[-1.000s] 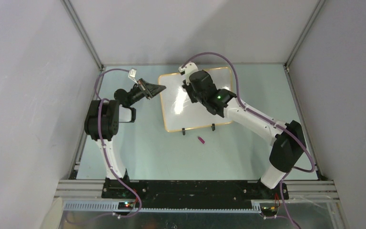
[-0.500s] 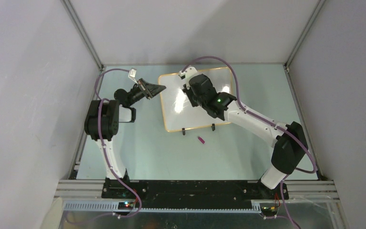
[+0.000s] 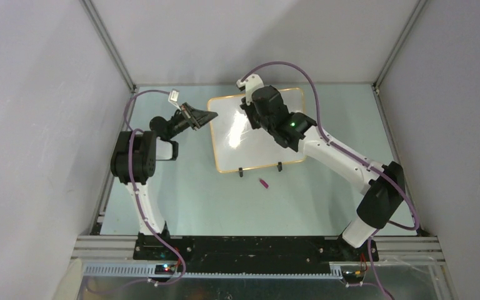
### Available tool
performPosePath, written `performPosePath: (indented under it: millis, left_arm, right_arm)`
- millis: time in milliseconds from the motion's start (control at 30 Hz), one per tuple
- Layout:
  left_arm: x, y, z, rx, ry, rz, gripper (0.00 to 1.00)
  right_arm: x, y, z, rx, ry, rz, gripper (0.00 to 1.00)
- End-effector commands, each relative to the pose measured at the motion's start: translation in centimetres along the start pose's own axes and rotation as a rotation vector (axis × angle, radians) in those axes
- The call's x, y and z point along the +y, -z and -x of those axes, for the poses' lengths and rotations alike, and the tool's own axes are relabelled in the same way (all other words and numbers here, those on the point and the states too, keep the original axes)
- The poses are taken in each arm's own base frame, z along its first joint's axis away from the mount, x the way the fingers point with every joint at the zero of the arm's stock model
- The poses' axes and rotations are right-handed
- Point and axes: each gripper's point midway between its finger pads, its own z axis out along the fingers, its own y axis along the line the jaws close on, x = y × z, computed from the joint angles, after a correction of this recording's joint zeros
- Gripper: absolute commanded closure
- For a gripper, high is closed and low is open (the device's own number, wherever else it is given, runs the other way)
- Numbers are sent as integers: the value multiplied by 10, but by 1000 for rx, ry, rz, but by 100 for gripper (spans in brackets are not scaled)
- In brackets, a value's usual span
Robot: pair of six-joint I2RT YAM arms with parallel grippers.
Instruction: Write a sentence on the whiteboard
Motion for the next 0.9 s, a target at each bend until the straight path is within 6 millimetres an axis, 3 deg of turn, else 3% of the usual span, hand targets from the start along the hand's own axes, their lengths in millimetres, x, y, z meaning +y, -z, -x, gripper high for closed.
performPosePath:
  millis: [0,367,867]
  left_arm:
    - [-6,-3,-20,84,-55,-56,100]
    - [-6,-3,-20,83,-53,-55,100]
    - [-6,-3,-20,84,-55,-56,100]
  right_arm:
    - [-13,5,25,-53,-8,-20,100]
    - [-27,-9,29,-47,-18,-49,100]
    - [-30,-21,13,-6,-21,-55,100]
